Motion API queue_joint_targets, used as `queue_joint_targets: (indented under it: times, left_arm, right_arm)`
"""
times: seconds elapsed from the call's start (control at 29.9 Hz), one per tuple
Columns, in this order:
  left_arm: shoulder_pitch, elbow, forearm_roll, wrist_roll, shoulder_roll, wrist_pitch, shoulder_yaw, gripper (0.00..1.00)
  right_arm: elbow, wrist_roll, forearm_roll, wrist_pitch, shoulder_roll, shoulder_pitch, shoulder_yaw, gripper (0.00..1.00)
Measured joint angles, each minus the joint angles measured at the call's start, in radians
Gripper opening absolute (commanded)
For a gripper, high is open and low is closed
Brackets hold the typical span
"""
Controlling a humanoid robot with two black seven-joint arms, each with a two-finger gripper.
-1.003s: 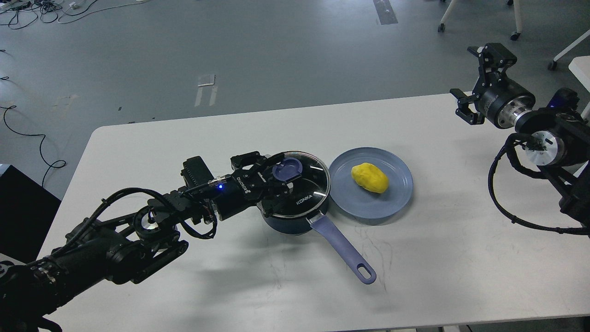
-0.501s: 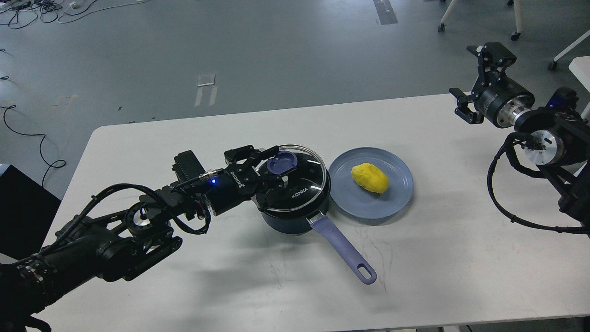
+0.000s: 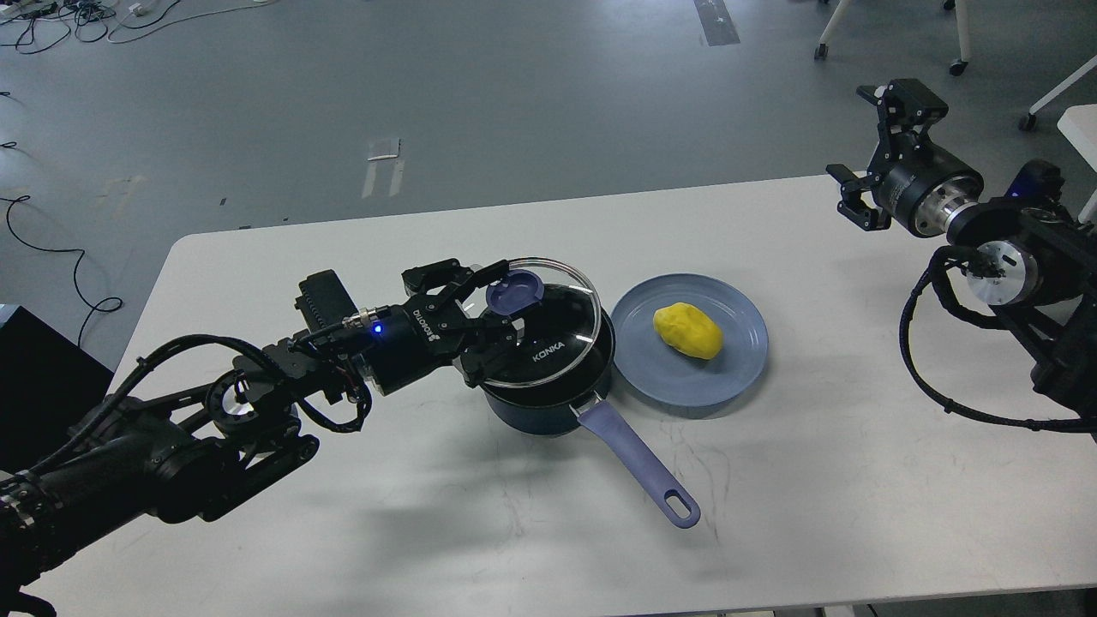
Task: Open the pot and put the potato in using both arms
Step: 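Lift the glass lid off the saucepan with the left gripper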
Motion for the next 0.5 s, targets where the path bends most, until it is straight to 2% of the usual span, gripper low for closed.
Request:
queue_joint_targets:
  times: [0.5]
  left_arm:
    - [-0.067, -0.025, 0.004, 0.000, 0.095, 0.000, 0.003, 0.53]
  right_arm:
    - [0.001, 0.000, 0.001, 0.000, -0.006, 0.012, 0.001, 1.00]
